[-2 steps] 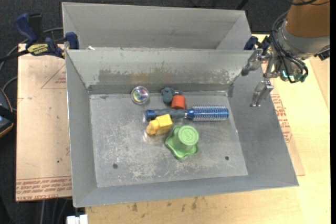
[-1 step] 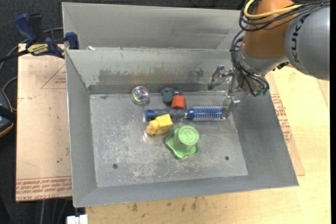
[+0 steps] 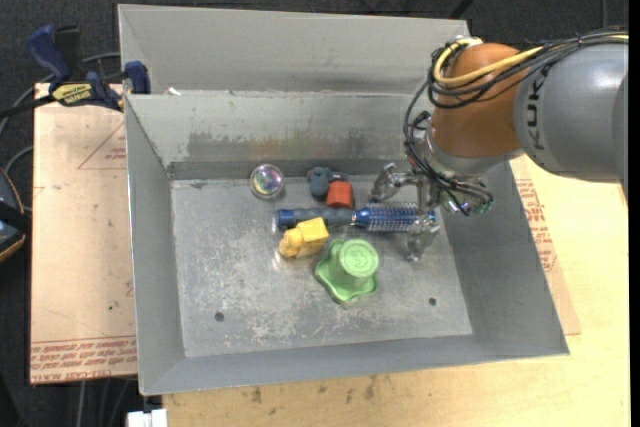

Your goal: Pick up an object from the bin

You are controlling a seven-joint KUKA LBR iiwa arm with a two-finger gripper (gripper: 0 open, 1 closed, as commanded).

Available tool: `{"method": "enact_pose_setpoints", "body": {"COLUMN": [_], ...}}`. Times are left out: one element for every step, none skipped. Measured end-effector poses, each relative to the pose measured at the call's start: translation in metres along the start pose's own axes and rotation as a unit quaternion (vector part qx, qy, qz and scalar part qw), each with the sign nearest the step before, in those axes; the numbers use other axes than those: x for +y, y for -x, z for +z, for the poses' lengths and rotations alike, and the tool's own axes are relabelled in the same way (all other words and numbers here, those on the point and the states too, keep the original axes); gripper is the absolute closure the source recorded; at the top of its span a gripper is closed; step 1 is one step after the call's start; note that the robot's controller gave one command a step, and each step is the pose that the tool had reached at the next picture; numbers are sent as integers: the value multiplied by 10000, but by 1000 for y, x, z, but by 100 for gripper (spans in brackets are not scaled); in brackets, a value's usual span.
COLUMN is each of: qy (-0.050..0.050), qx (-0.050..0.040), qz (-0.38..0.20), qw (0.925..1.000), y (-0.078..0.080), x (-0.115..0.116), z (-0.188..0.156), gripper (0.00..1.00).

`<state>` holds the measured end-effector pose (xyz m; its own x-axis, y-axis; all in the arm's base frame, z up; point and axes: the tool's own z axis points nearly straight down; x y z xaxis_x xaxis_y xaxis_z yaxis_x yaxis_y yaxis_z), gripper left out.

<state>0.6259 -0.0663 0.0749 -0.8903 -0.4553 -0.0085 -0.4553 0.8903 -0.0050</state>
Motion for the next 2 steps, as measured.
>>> {"method": "enact_pose_setpoints", "body": {"qy": [-13,0], "qx": [-30,8], "qz": [-8,-983], "qw": [10000,9952], "y": [2,-47], "x": [0,-27], "z": [-3,-147], "gripper": [100,100]}}
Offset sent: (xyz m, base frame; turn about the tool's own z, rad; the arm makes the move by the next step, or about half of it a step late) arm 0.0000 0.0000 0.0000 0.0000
